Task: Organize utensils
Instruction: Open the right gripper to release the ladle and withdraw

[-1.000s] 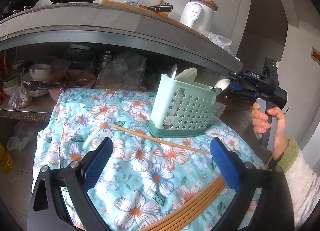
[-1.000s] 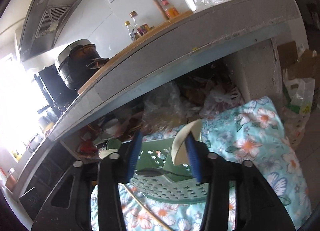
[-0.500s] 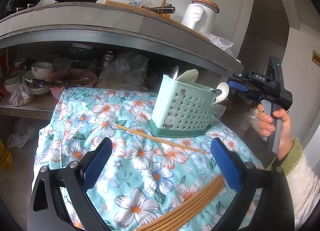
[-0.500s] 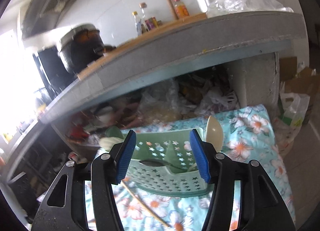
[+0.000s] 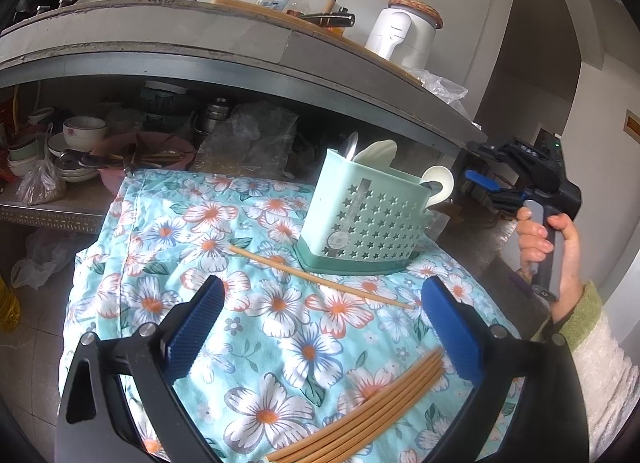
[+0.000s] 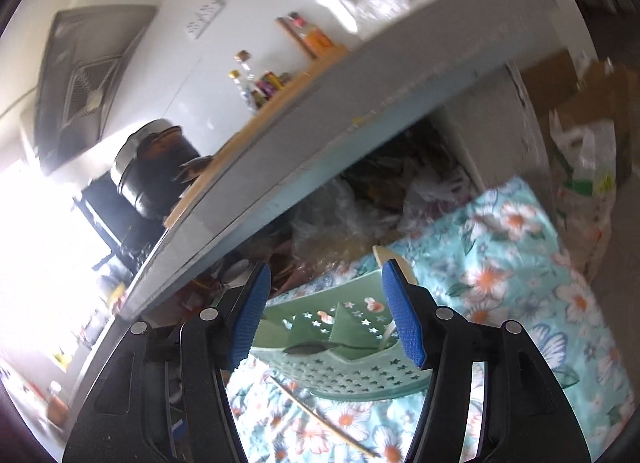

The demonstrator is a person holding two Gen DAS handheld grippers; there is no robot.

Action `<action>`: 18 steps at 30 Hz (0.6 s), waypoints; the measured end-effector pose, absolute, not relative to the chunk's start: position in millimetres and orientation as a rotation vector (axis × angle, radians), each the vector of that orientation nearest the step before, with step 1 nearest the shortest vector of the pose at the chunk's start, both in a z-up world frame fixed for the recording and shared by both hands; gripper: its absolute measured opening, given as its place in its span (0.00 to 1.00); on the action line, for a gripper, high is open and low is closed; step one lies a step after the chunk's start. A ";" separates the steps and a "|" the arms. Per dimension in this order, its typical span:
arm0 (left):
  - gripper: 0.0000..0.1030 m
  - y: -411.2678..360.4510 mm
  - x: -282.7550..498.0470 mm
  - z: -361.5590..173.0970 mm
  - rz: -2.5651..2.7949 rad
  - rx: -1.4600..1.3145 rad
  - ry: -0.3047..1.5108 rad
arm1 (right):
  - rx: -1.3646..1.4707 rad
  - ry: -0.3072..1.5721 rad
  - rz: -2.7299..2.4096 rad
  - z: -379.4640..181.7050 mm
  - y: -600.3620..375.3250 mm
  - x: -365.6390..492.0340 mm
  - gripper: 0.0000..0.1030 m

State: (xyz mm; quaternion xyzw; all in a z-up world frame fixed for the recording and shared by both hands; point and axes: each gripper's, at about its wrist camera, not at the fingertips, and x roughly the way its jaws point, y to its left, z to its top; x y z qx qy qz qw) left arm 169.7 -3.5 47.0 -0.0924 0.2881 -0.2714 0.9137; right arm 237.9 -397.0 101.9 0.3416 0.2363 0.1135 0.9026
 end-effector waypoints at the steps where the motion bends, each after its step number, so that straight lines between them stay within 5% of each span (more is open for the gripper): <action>1: 0.94 -3.5 169.1 47.6 -0.560 -0.187 0.592 | 0.717 0.494 0.221 99.4 -398.4 243.4 0.55; 18: 0.94 2.5 169.5 46.8 -0.542 -0.192 0.600 | 0.698 0.533 0.302 87.8 -393.5 234.2 0.55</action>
